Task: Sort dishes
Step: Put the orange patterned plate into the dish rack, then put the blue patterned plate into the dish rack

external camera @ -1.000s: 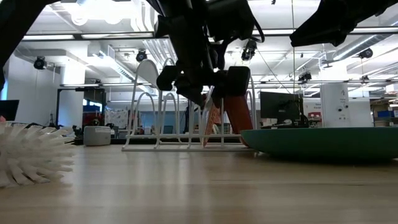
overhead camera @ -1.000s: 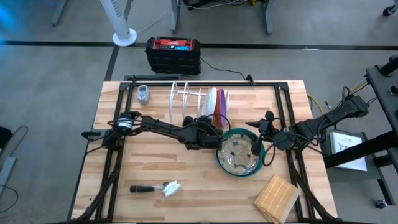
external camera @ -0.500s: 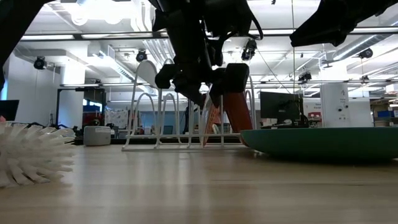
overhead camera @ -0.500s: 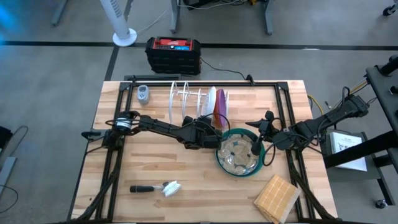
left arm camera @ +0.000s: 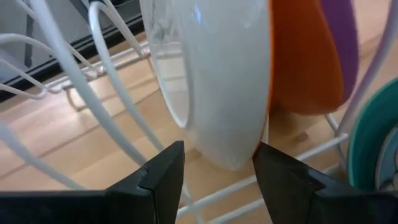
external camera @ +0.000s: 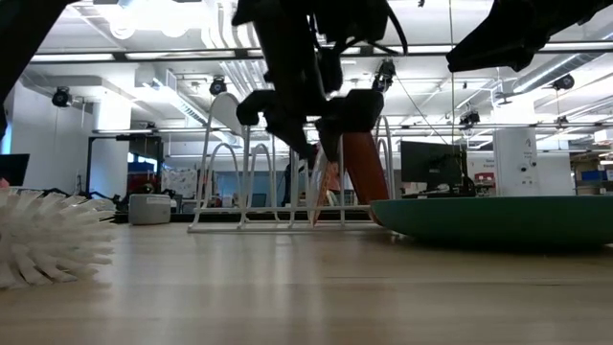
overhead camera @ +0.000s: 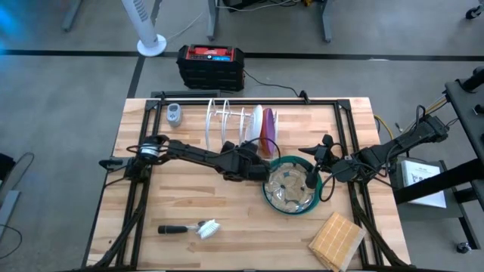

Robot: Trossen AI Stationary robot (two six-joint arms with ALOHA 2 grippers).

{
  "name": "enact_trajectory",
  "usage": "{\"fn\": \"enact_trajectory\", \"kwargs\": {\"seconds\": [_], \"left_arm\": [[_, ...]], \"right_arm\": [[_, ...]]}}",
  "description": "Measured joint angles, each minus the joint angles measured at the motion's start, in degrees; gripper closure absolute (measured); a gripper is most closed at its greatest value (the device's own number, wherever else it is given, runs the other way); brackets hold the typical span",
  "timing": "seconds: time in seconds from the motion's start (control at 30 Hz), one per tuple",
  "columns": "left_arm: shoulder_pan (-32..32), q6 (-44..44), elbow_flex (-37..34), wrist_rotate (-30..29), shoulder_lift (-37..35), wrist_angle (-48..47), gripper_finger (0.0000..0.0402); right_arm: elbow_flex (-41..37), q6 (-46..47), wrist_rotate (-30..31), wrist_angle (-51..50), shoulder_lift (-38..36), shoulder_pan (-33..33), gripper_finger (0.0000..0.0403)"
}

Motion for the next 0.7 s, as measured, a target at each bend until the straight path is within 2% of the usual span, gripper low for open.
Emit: {"fn": "enact_trajectory", "kwargs": {"seconds": [0.23,0.7], "left_arm": [[-0.42,-0.83,3.24,-0.01,-0.01,-6.82,0.0222],[-5.33,-7.11,9.02,1.09,-0.03,-21.80,0.0222]], "right_arm": [[0.00,-0.03,0.01,0.00,0.00,0.00,0.0222],[0.00,-0.01,-0.01,-0.02,0.00,0.02,0.0222]]}}
